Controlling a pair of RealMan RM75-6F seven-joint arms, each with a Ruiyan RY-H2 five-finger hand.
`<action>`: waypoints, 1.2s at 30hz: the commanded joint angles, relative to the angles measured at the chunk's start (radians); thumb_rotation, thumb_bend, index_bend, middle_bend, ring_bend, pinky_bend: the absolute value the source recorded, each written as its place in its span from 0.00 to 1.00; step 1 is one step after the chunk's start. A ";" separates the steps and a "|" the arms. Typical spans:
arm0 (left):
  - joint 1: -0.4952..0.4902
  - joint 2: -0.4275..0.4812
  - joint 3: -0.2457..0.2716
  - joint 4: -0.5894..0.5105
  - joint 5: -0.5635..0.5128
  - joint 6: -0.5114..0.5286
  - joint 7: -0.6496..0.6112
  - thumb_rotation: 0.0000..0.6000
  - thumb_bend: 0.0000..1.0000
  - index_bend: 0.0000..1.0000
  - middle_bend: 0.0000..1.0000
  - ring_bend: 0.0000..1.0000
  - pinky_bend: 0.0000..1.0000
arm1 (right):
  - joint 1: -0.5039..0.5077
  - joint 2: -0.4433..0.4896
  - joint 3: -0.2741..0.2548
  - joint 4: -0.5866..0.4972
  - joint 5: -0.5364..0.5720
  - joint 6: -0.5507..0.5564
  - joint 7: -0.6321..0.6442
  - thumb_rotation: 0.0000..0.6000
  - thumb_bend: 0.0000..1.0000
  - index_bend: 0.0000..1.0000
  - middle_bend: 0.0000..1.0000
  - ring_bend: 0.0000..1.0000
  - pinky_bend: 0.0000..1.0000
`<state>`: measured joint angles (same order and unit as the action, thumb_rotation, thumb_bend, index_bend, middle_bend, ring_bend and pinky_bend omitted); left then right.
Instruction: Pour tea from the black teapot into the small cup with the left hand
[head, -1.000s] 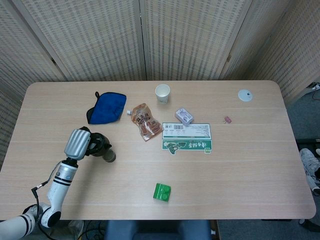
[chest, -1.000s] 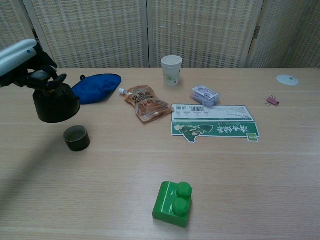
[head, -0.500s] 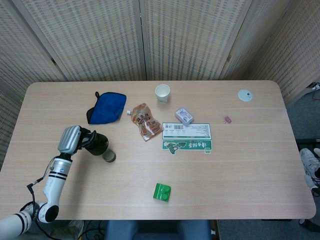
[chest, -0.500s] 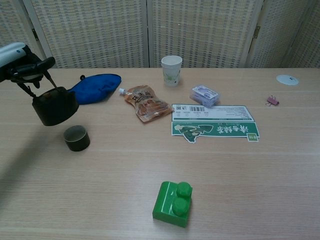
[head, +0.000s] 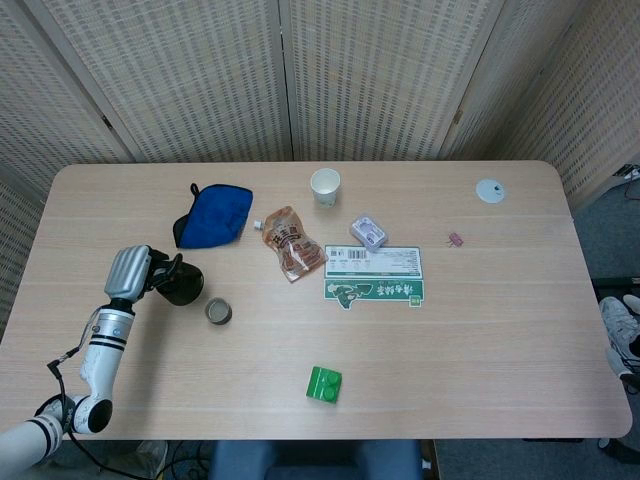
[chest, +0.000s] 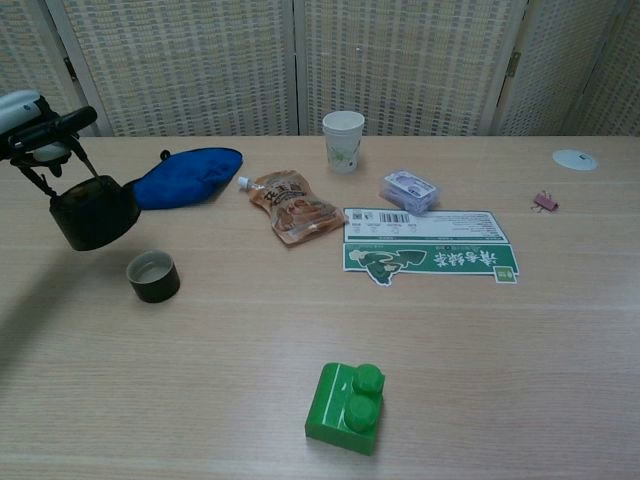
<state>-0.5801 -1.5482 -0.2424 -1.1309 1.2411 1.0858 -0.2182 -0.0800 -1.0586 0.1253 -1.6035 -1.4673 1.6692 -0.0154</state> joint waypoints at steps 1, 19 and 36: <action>-0.004 -0.015 0.010 0.046 0.004 -0.009 0.017 0.14 0.31 1.00 1.00 0.93 0.50 | 0.001 -0.001 0.000 0.001 0.000 -0.001 0.000 1.00 0.19 0.26 0.32 0.24 0.16; -0.026 -0.101 0.051 0.270 0.053 -0.024 0.051 0.14 0.25 1.00 1.00 0.87 0.45 | 0.001 0.002 -0.003 -0.004 0.004 -0.004 -0.004 1.00 0.19 0.26 0.32 0.24 0.16; -0.039 -0.161 0.061 0.369 0.069 -0.044 0.058 0.14 0.22 0.98 1.00 0.81 0.42 | -0.002 0.006 -0.002 -0.004 0.013 -0.003 -0.004 1.00 0.19 0.26 0.32 0.24 0.16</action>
<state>-0.6190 -1.7089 -0.1817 -0.7620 1.3098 1.0421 -0.1602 -0.0824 -1.0531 0.1234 -1.6073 -1.4546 1.6666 -0.0191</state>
